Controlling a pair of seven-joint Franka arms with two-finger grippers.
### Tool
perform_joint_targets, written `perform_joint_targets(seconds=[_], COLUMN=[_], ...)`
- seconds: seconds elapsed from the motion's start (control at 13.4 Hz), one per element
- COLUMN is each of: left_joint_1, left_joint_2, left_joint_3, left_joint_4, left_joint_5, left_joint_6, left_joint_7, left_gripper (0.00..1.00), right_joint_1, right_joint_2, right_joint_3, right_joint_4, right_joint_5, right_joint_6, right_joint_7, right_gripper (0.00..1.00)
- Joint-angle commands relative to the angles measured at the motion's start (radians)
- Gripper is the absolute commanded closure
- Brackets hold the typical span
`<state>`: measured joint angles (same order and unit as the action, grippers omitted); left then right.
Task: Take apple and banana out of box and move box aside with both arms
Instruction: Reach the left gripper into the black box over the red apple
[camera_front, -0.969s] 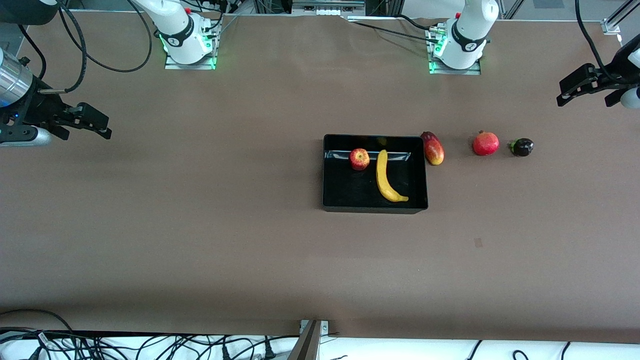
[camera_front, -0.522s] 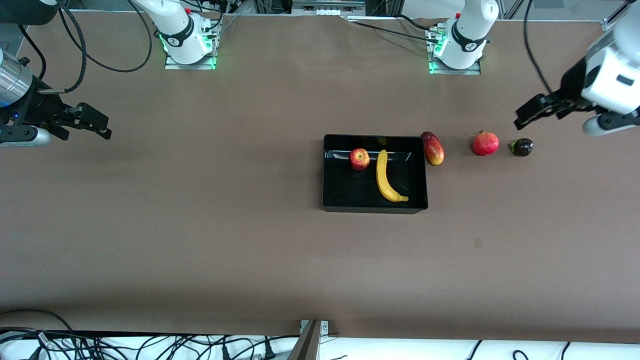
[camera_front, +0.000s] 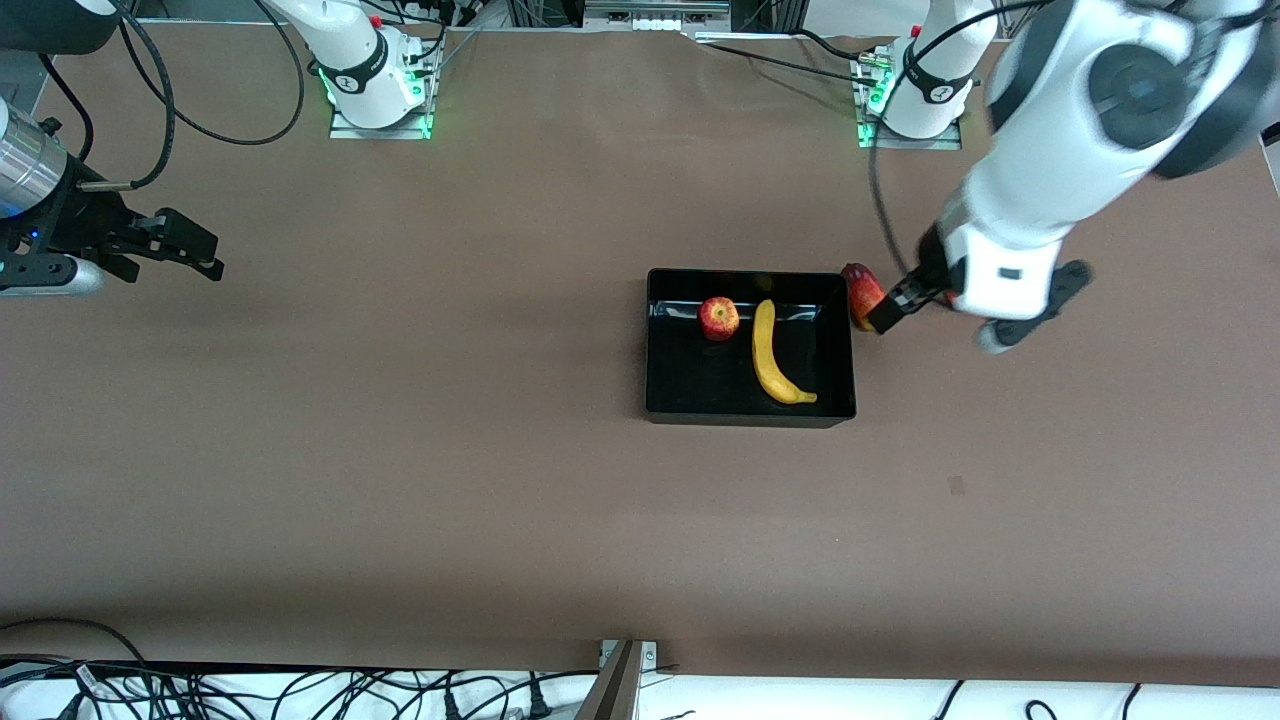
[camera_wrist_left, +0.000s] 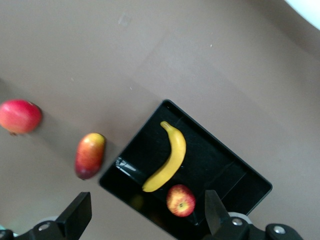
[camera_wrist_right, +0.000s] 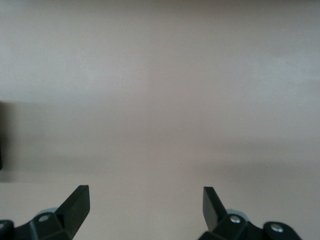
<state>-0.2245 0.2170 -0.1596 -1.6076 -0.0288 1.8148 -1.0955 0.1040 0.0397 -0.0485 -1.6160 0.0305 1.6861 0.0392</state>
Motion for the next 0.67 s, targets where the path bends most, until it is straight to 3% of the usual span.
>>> perform_joint_targets(seconds=[0.0, 0.37, 0.6], left_joint_1=[-0.074, -0.177, -0.22], left_joint_2=[0.114, 0.307, 0.355], left_joint_3=[0.011, 0.012, 0.005], left_joint_4=[0.011, 0.005, -0.06], left_joint_5=[0.035, 0.035, 0.038], left_joint_6=[0.072, 0.204, 0.297], left_joint_7=[-0.122, -0.245, -0.254], left_gripper=[0.0, 0.0, 0.0], right_joint_1=[-0.009, -0.007, -0.003], right_joint_2=[0.008, 0.008, 0.008], right_joint_3=[0.01, 0.009, 0.01], right_joint_4=[0.018, 0.018, 0.018], right_joint_5=[-0.024, -0.026, -0.026], right_joint_6=[0.0, 0.003, 0.004], right_joint_7=[0.001, 0.001, 0.001], right_gripper=[0.0, 0.0, 0.0])
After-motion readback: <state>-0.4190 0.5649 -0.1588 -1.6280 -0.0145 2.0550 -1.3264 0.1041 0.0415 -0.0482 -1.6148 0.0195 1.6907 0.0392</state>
